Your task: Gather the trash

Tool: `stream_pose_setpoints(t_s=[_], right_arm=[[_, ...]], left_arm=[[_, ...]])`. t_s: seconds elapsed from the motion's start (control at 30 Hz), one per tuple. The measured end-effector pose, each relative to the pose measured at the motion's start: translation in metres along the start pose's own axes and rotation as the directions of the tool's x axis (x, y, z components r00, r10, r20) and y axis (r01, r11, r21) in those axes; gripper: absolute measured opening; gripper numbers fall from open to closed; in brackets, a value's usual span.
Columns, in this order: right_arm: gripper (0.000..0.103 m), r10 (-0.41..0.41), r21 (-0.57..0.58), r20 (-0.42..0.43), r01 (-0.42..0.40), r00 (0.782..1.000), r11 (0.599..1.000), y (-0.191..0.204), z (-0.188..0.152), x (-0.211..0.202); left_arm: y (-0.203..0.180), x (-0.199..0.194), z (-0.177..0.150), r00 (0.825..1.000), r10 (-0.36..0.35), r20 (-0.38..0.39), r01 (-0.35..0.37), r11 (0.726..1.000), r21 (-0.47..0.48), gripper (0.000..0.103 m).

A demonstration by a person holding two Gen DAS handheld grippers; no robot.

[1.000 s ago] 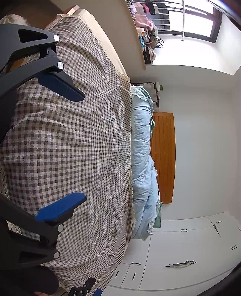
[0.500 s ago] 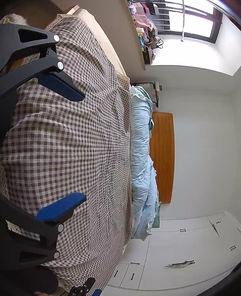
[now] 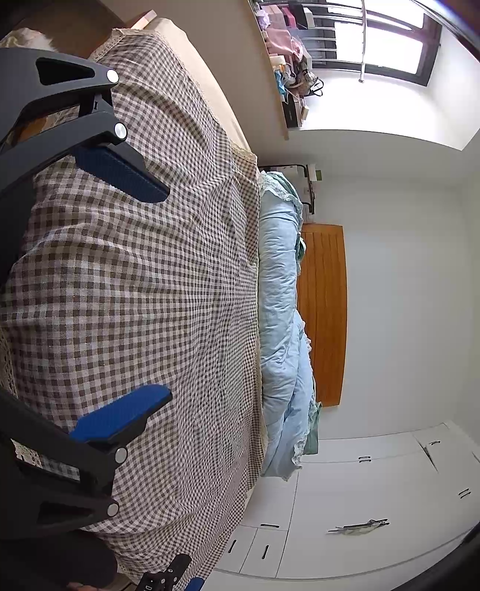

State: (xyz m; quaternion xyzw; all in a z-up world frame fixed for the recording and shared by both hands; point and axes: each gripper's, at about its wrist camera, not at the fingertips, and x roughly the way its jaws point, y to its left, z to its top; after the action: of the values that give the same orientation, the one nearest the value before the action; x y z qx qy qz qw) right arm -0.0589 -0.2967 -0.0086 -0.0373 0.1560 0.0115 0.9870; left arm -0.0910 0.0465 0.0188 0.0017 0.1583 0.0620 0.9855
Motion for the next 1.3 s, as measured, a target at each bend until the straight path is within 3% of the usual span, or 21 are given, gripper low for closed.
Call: stream_pose_setpoints(t_s=[1.3], right_arm=[[0.083, 0.002, 0.002, 0.002, -0.002, 1.000, 1.000, -0.0022, -0.0008, -0.0011]], left_arm=[[0.0006, -0.0035, 0.0001, 1.000, 0.010, 0.005, -0.010, 1.000, -0.008, 0.096]])
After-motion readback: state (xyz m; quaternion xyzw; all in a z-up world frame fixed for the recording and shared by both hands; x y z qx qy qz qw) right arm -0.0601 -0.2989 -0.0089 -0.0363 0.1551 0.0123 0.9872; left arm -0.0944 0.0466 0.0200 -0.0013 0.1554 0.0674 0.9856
